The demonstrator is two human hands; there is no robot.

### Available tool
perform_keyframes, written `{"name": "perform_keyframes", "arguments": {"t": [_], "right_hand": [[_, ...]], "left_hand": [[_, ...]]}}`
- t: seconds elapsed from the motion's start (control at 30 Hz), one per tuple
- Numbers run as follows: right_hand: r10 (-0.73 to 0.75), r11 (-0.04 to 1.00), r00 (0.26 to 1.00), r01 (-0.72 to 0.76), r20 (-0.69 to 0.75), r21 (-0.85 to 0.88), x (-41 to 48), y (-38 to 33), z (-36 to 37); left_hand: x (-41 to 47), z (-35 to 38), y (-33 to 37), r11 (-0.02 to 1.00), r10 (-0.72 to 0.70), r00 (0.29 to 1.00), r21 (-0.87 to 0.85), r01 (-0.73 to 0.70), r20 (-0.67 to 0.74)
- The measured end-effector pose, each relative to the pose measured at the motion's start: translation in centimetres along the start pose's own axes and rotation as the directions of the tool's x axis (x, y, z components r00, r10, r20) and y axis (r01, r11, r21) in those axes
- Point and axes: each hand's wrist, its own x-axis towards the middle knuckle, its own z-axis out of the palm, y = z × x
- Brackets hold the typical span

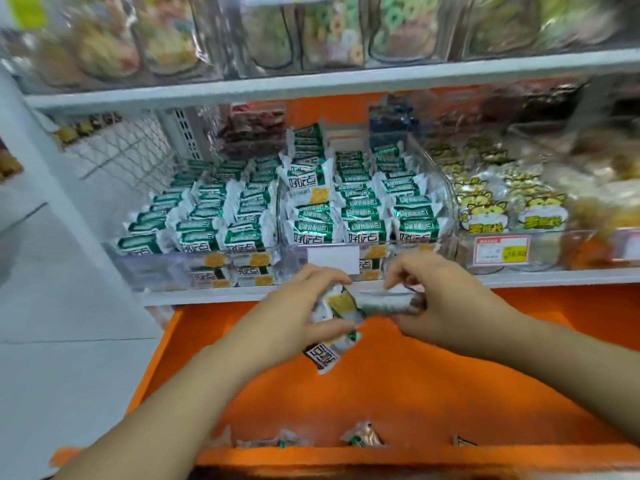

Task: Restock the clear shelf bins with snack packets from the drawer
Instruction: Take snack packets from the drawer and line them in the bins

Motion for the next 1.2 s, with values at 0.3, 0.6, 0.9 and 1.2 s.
{"name": "perform_keyframes", "arguments": {"t": [0.3, 0.6, 0.9, 1.2], "right_hand": [[-0.371, 0.923, 0.767, 0.244, -0.524, -0.296, 1.0, -0.3, -0.4], [-0.162, 0.983, 0.762, 0.178, -0.627, -0.038, 3.2, -2.4, 0.7], [0.228, 0.839, 0.897, 0.016, -0.379, 0.543, 6.4, -3.1, -0.9], [0.41, 0.9, 0.81, -0.284, -0.42, 0.33, 15.5, 2.6, -4.1]], "left_hand": [[-0.1, -4.1, 1.6, 0.974, -0.012, 0.962, -0.222, -0.051, -0.272], [2.5, -6.0, 1.5, 0.985, 0.102, 0.955, -0.103, -0.136, -0.28], [5.5, -7.6, -0.7, 0.99, 0.061, 0.929, -0.1, -0.104, -0.364], [9.2, -9.8, -3.2, 0.982, 0.057, 0.858, -0.127, -0.141, -0.511]]}}
